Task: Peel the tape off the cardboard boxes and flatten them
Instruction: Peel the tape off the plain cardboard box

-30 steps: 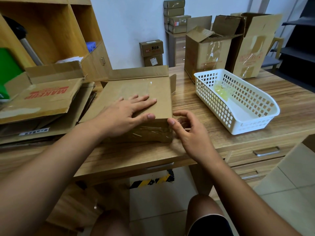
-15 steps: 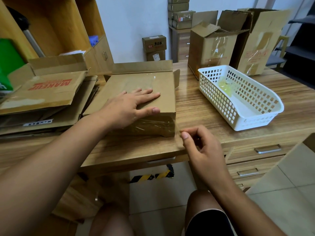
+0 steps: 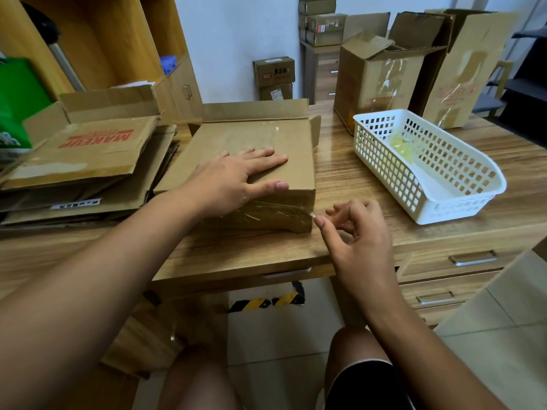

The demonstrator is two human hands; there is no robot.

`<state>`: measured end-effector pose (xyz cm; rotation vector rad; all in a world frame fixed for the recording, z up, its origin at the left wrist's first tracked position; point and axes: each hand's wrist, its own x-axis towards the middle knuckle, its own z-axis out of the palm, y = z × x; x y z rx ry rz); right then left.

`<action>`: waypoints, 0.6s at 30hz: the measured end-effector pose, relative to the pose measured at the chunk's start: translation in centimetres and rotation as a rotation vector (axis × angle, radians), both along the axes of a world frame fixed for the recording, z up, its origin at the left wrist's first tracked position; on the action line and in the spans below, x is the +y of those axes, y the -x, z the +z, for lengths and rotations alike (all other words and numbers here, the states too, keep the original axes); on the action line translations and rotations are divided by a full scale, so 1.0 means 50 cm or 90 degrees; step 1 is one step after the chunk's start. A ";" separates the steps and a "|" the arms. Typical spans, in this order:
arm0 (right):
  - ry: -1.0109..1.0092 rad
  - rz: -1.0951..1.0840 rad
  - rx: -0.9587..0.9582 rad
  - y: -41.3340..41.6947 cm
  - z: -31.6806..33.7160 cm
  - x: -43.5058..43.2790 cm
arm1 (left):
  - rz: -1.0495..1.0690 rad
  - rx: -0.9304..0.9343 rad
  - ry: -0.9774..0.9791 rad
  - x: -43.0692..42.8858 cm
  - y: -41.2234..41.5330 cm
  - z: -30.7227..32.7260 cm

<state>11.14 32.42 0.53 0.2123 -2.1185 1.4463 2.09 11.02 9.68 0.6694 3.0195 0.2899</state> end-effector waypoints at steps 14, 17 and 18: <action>-0.079 0.113 0.160 -0.091 -0.031 -0.087 | 0.002 0.013 0.004 0.000 -0.002 -0.001; -0.128 0.224 0.154 -0.141 -0.045 -0.140 | 0.009 0.013 0.007 0.002 -0.006 -0.001; -0.123 0.227 0.137 -0.140 -0.042 -0.143 | 0.010 0.013 0.006 0.002 -0.007 -0.001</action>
